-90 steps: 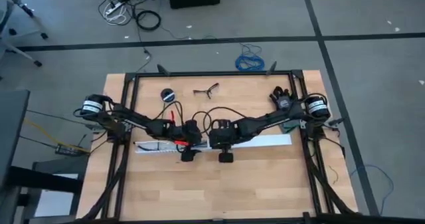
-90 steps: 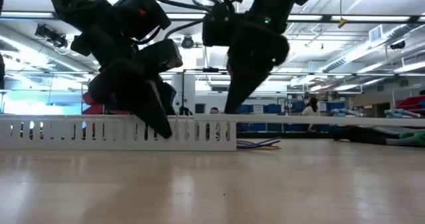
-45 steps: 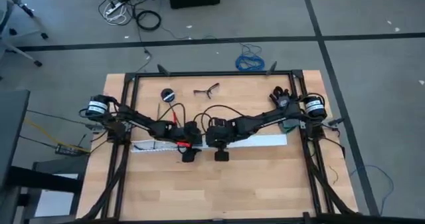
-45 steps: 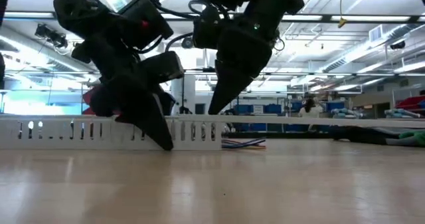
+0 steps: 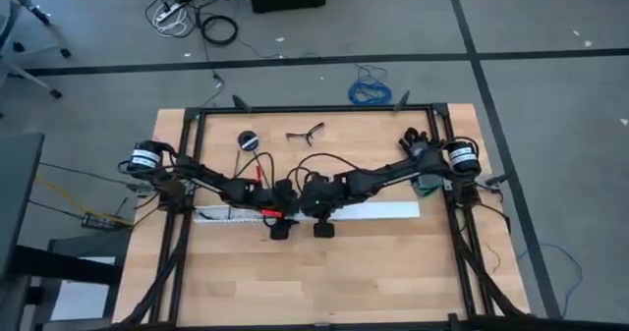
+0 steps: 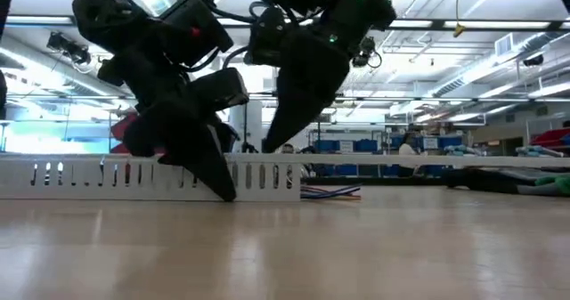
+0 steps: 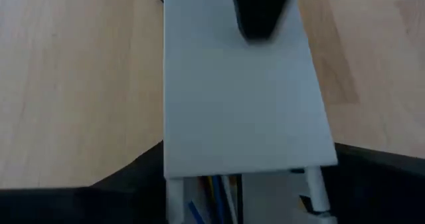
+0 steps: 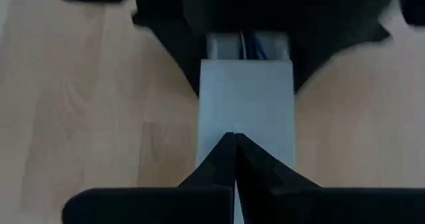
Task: Ziptie cables
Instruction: Close the white cable duct
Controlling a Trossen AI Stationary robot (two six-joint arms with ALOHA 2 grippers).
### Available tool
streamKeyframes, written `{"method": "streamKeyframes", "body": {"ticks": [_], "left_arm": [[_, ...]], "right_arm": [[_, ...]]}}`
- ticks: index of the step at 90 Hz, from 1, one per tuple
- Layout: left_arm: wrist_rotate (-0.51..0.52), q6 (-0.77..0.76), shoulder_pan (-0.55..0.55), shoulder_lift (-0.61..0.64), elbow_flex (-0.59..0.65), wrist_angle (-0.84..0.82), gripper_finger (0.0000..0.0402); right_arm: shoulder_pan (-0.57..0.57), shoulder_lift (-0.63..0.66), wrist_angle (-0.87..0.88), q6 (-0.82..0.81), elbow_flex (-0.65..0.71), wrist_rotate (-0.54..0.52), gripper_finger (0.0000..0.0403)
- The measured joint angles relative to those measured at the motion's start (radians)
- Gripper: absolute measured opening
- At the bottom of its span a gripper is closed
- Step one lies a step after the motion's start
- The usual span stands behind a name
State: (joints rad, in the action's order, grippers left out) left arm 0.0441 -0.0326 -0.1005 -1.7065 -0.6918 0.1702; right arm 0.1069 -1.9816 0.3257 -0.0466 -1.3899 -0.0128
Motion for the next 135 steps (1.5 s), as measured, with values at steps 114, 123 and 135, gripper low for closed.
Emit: {"method": "streamKeyframes", "body": {"ticks": [114,123,135], "left_arm": [[-0.006,0.003,0.000,-0.001,0.002,0.014,0.0252],[0.004,0.038,0.000,-0.001,-0.001,0.002,0.0269],[0.016,0.074,-0.008,-0.001,-0.033,-0.078,0.0292]], "right_arm": [[-0.024,-0.004,0.119,-0.009,-0.006,0.044,0.0000],[-0.024,-0.005,0.132,-0.009,-0.006,0.043,0.0000],[-0.024,-0.006,0.142,-0.013,-0.006,0.048,0.0000]]}}
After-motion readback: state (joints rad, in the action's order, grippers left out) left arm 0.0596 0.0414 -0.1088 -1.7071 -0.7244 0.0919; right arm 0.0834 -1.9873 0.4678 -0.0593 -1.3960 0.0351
